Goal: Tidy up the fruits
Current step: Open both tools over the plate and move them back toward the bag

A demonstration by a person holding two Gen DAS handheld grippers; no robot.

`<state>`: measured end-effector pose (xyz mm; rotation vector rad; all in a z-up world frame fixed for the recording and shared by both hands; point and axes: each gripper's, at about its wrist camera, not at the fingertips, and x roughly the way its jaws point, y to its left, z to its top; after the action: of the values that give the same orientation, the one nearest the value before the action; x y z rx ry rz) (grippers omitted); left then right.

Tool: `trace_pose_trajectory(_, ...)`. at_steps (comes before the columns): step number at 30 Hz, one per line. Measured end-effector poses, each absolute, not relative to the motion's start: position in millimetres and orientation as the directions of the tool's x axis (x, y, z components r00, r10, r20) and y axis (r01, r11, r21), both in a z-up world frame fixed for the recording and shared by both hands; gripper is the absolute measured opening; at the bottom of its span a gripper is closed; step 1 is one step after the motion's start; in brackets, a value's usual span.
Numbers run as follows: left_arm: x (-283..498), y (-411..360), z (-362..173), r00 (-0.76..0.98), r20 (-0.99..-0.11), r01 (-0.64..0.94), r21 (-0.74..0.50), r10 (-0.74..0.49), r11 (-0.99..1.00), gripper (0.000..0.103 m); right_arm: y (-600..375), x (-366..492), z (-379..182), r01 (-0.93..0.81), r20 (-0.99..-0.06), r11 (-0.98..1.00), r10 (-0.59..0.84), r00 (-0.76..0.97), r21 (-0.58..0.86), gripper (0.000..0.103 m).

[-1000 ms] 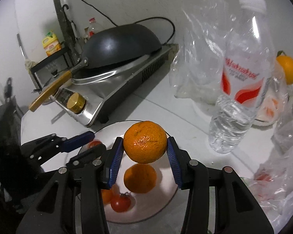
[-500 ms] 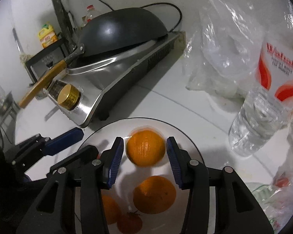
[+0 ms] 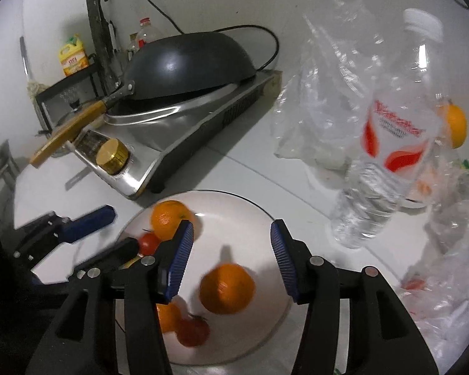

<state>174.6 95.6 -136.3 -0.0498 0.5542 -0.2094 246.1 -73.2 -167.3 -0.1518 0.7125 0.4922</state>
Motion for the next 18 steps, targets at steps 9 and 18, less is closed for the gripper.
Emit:
trace_pose_trajectory(9,146.2,80.2,-120.7,0.847,-0.489,0.189,-0.089,-0.208,0.978,0.044,-111.8,215.1,-158.5,-0.438,-0.642,0.899,0.336,0.690,-0.001,0.054)
trace_pose_trajectory(18,120.8,53.8,-103.1,0.861,-0.464,0.213,-0.045,-0.209,0.976,0.046,-141.8,182.9,-145.5,-0.430,-0.606,0.903,0.345,0.717,0.005,0.054)
